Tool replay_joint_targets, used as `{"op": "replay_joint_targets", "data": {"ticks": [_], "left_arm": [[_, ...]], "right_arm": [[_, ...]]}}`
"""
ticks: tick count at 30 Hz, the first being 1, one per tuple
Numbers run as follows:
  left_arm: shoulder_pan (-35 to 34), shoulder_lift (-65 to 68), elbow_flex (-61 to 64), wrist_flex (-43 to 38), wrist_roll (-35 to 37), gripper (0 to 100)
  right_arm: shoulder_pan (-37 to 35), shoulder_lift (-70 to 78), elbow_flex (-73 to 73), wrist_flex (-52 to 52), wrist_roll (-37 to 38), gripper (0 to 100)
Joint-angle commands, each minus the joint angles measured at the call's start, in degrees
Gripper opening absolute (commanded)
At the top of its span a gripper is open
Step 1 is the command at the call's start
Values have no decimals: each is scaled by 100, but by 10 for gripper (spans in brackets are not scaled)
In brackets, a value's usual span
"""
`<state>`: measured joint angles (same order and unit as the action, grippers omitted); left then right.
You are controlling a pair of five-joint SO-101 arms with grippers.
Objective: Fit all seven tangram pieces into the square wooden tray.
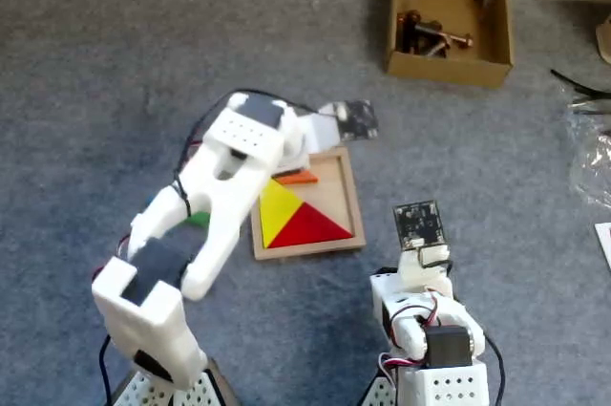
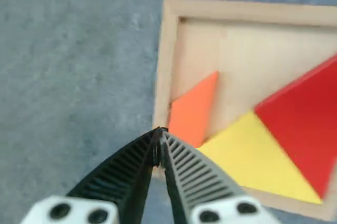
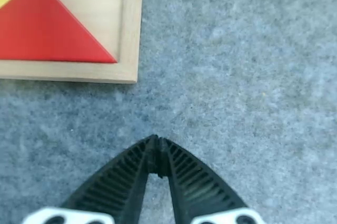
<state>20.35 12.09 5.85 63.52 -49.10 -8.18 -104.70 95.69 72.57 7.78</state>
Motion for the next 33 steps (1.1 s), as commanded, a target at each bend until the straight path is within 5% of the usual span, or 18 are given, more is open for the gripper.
{"op": "replay_joint_targets", "data": {"ticks": [1,17,26,33], "left_arm": [[567,-382,251,114,62,6],[927,-356,681,44,44,6],[919,-374,1604,-1758,44,6],[998,-418,1780,-1899,70,6]], "right_arm": [[-57,-48,673,-101,-44,5],[-57,-48,673,-101,-44,5],[-57,-48,673,-101,-44,5],[-57,-48,673,-101,-44,5]]}}
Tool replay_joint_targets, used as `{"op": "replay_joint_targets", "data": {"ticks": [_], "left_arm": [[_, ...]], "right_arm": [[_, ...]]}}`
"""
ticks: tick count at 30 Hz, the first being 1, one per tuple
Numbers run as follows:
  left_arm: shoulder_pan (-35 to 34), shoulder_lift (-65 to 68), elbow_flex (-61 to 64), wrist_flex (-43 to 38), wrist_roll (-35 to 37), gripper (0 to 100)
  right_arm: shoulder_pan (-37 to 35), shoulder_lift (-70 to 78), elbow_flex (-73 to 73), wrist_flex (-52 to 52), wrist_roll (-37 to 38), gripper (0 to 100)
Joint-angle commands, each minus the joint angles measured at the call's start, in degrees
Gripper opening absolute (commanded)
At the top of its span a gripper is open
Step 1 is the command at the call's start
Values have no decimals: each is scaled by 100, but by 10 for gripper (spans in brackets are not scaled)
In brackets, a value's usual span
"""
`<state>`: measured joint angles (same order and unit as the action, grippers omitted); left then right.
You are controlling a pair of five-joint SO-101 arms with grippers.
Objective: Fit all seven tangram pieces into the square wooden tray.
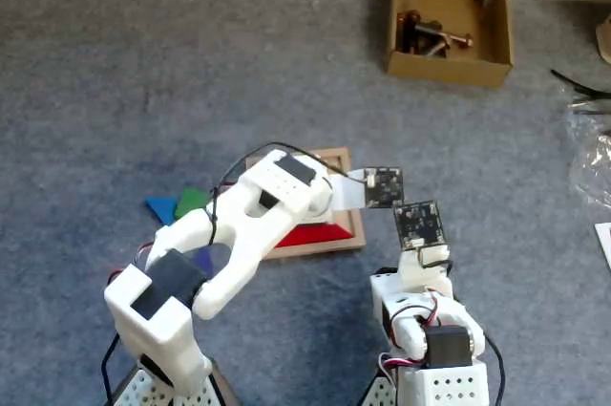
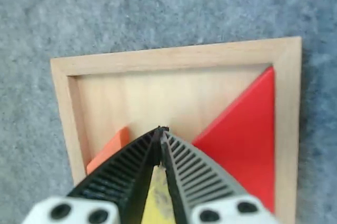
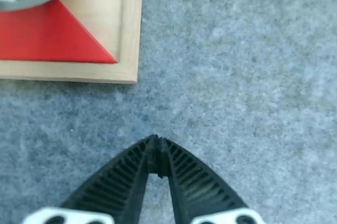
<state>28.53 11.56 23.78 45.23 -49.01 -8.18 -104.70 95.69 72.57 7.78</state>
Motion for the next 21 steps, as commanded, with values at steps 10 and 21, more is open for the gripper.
{"op": "replay_joint_targets", "data": {"ticks": [10,21], "left_arm": [[189,-356,-391,1178,62,6],[180,-374,-470,1310,35,6]], "right_arm": [[-57,-48,673,-101,-44,5],[-57,-48,673,-101,-44,5]]}}
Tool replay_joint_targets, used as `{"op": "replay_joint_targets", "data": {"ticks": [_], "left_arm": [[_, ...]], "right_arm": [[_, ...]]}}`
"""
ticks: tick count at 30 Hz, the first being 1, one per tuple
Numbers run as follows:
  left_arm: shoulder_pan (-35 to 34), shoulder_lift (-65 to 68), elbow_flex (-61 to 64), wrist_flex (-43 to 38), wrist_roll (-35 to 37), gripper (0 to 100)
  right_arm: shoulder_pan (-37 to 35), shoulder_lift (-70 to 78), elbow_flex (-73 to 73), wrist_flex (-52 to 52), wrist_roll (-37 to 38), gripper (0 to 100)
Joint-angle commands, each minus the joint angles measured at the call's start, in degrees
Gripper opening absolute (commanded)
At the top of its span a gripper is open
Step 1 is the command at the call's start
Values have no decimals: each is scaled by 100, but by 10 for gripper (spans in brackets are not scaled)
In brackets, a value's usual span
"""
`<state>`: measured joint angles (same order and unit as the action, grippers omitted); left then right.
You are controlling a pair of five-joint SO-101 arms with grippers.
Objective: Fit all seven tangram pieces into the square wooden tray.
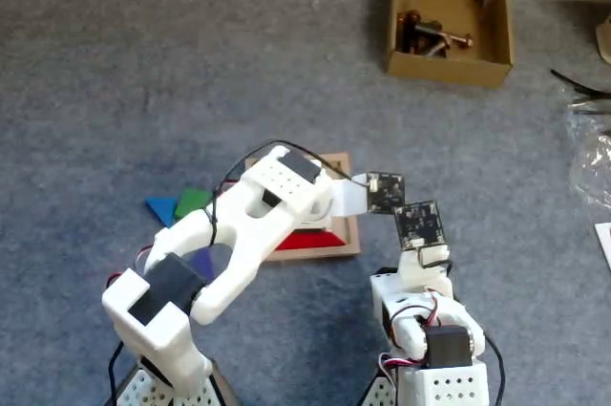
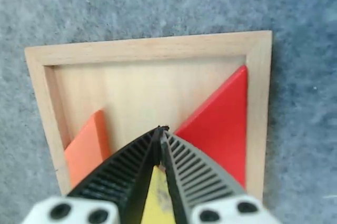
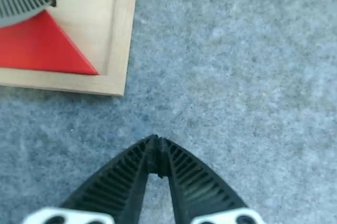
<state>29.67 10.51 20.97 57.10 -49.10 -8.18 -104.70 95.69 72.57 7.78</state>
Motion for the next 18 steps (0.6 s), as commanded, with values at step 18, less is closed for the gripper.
{"op": "replay_joint_targets", "data": {"ticks": [18], "left_arm": [[31,-277,-514,0,44,6]], "right_arm": [[-57,-48,673,-101,-44,5]]}}
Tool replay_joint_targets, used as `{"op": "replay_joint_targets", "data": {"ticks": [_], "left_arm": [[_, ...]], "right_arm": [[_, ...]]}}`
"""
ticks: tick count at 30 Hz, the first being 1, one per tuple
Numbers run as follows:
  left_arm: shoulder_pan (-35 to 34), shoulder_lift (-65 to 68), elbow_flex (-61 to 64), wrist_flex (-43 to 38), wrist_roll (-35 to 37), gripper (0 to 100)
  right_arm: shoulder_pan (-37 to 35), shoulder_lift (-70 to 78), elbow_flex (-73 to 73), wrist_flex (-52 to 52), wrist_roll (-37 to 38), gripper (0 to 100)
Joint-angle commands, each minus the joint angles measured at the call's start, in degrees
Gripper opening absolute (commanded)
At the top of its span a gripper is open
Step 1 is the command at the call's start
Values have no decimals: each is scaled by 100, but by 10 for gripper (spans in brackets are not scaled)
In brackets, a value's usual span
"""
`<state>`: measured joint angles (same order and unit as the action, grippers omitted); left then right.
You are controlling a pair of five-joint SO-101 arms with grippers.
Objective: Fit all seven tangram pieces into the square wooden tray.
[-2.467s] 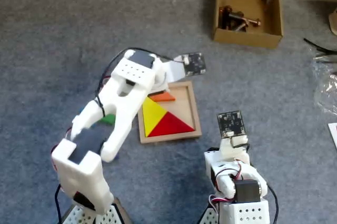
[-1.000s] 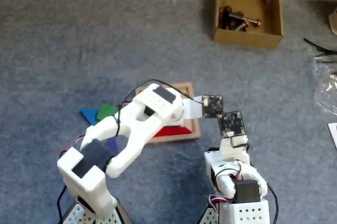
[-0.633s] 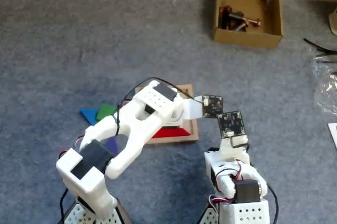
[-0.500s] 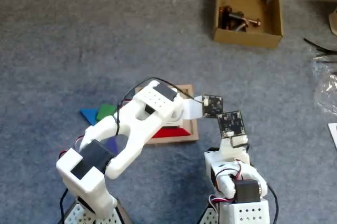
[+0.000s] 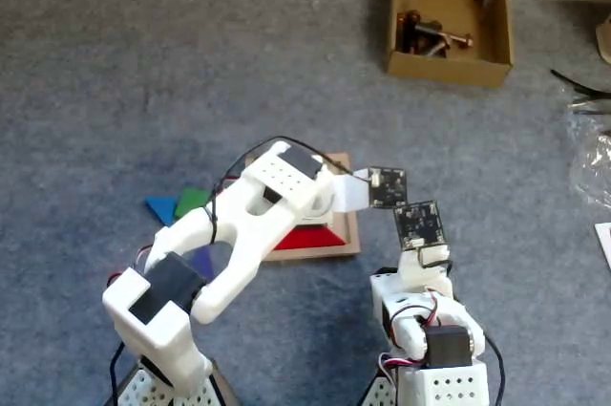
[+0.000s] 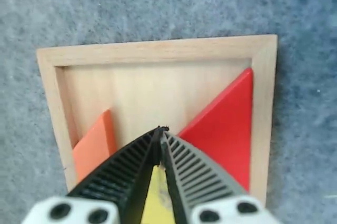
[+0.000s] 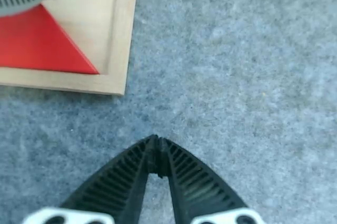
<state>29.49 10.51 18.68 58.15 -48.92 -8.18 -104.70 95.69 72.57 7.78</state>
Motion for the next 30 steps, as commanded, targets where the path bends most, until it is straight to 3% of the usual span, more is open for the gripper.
{"op": "replay_joint_targets", "data": {"ticks": [1,9,30], "left_arm": [[40,-277,-277,-185,26,6],[-567,-215,-233,-703,26,8],[-593,-207,40,-404,53,8]], "right_arm": [[-57,-48,673,-101,-44,5],[-57,-48,673,-101,-44,5],[-57,-48,673,-101,-44,5]]}}
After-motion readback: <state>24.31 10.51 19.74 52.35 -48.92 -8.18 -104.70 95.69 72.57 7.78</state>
